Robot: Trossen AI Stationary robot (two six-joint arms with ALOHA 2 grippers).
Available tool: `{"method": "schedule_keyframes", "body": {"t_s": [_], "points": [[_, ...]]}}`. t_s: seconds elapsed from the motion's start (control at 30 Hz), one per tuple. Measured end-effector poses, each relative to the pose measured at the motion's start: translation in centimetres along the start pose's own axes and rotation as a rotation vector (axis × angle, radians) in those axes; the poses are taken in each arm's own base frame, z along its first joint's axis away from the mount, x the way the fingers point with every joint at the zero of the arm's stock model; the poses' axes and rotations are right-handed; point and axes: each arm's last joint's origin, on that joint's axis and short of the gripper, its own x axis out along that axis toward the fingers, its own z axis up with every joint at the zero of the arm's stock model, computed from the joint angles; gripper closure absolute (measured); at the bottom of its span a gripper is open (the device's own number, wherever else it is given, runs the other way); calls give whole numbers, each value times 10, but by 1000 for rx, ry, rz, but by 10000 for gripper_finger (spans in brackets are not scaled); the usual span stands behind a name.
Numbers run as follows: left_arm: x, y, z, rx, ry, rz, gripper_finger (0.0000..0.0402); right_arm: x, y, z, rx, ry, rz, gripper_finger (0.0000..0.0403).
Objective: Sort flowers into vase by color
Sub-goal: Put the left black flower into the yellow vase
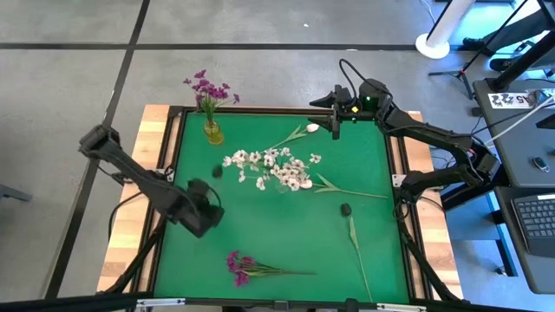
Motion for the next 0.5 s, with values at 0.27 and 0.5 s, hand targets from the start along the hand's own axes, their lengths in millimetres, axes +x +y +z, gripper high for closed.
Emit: {"method": "schedule_keyframes", "body": {"t_s": [0.27, 0.5], "points": [[-59, 29, 48, -57, -678, -222, 400, 0, 0, 0, -10, 2, 0, 110], [-41, 45, 71, -51, -1017, -78, 401, 0, 0, 0, -10, 0, 0, 110]]}}
